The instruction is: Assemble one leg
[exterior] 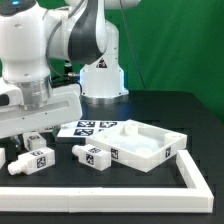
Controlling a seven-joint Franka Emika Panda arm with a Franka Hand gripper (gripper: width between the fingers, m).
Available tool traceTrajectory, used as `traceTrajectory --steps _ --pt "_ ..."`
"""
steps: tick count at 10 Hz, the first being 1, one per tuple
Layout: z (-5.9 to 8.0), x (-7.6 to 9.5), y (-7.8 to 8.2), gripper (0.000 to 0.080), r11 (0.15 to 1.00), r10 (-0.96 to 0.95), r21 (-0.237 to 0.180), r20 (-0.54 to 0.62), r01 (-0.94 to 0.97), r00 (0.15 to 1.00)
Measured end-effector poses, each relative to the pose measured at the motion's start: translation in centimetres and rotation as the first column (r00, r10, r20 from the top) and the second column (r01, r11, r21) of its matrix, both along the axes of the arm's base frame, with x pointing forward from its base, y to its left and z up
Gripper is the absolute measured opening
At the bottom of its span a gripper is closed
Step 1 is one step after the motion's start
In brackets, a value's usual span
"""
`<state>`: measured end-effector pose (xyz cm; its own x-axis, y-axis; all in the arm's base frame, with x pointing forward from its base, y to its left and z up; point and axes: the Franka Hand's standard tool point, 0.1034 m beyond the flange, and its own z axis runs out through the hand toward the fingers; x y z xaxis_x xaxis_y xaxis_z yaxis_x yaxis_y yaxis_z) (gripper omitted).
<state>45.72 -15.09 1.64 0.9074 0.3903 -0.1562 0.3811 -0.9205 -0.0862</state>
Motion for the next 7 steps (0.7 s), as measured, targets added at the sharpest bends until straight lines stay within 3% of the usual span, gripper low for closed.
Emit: traceTrajectory --steps 2,5,7 --pt "2.5 1.6 2.4 0.0645 1.0 -0.01 -0.005 0.021 0.01 1.0" --pt "4.7 4.9 7.5 0.0649 1.0 0.01 -0.008 0.051 -0.01 0.999" --pt "4.6 5.3 7.6 0.0649 0.999 0.038 -0.006 0.063 -0.038 0.997"
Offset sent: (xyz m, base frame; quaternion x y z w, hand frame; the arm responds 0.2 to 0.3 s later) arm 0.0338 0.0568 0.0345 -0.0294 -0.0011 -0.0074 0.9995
